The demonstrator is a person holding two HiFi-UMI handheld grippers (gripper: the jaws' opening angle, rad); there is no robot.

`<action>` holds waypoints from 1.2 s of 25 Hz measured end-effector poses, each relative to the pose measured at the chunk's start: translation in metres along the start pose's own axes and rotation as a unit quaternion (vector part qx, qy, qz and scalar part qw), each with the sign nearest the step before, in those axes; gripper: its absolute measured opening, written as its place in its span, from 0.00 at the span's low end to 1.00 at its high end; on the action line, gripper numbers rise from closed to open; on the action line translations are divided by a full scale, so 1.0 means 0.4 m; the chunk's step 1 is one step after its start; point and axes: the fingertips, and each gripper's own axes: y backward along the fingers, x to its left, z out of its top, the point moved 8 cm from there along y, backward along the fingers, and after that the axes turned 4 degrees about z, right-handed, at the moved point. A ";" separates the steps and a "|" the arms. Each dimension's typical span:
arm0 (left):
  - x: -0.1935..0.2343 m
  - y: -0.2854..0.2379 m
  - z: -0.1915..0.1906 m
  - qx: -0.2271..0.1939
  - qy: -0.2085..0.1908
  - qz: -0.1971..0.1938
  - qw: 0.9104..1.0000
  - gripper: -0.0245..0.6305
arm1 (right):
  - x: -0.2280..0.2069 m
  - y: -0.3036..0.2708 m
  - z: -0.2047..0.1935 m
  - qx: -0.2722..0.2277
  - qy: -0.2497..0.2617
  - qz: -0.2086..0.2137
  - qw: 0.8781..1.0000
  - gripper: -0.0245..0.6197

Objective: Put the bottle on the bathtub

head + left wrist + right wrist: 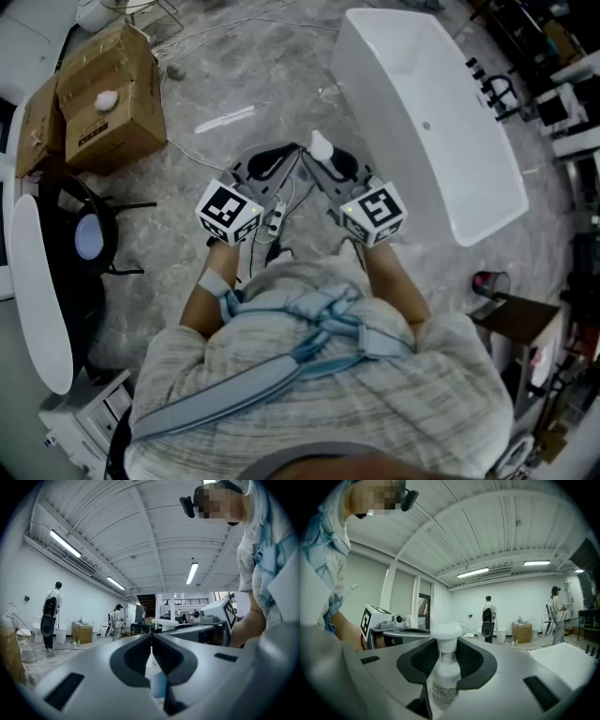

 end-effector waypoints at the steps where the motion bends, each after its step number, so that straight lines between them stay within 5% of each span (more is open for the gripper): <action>1: 0.001 0.002 0.000 0.000 0.001 0.001 1.000 0.05 | -0.001 -0.001 0.000 -0.003 -0.005 0.002 1.000 0.21; 20: 0.041 -0.003 -0.016 -0.003 0.010 0.003 1.000 0.05 | -0.015 -0.043 -0.006 -0.005 -0.025 0.012 1.000 0.21; 30: -0.010 -0.170 -0.020 0.001 0.011 -0.012 1.000 0.05 | -0.158 0.061 -0.029 0.001 -0.031 0.001 1.000 0.21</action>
